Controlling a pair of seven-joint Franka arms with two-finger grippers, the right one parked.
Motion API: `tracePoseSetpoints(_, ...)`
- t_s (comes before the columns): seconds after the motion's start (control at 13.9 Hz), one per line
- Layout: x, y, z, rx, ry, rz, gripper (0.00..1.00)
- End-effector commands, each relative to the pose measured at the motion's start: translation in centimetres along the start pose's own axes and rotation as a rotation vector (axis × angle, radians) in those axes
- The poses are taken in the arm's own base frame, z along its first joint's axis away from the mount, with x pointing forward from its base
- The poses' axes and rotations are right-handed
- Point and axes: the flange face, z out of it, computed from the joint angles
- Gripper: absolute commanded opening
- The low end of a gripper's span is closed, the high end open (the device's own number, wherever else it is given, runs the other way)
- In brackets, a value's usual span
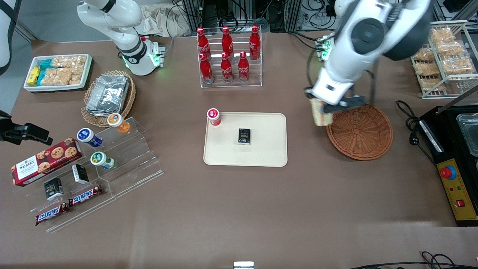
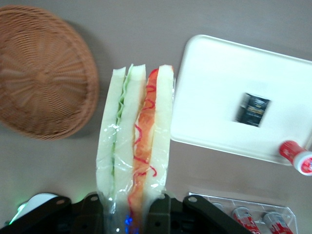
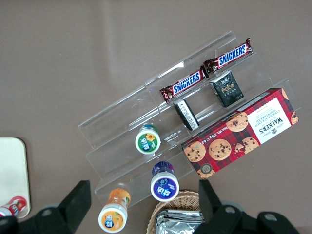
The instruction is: Place sandwich from basket to tray
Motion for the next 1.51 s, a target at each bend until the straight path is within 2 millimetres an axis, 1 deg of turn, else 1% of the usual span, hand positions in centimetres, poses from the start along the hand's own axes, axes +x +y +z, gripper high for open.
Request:
tracePoseSetpoints(0.0,-0.4,3.6,4.0,-0.042,-0.002,0.076,0.0)
tracePoseSetpoints(0.07,-1.1,4.5,5.9,-0.048,0.019,0.096,0.0)
tracePoseSetpoints(0.14,-1.7,4.9,8.2,-0.044,0.04,0.124,0.0)
tracePoseSetpoints(0.29,-1.9,4.6,12.9,-0.024,0.086,0.173,0.0)
tracePoseSetpoints(0.43,-1.2,4.5,16.9,-0.008,0.085,0.211,0.0)
tracePoseSetpoints(0.65,0.2,4.9,21.9,0.009,0.058,0.277,0.0)
tracePoseSetpoints(0.72,0.4,5.1,23.3,0.005,0.053,0.287,0.0)
tracePoseSetpoints(0.86,0.5,5.3,25.0,-0.001,0.042,0.294,0.0)
tracePoseSetpoints(1.01,0.9,5.3,26.0,-0.012,0.037,0.298,0.0)
tracePoseSetpoints(1.23,1.4,5.5,28.1,-0.028,0.046,0.298,0.0)
tracePoseSetpoints(1.3,1.3,5.5,28.5,-0.013,0.058,0.297,0.31)
tracePoseSetpoints(1.37,1.4,5.5,29.0,-0.003,0.06,0.308,0.99)
tracePoseSetpoints(1.44,1.5,5.6,29.3,-0.001,0.061,0.307,1.0)
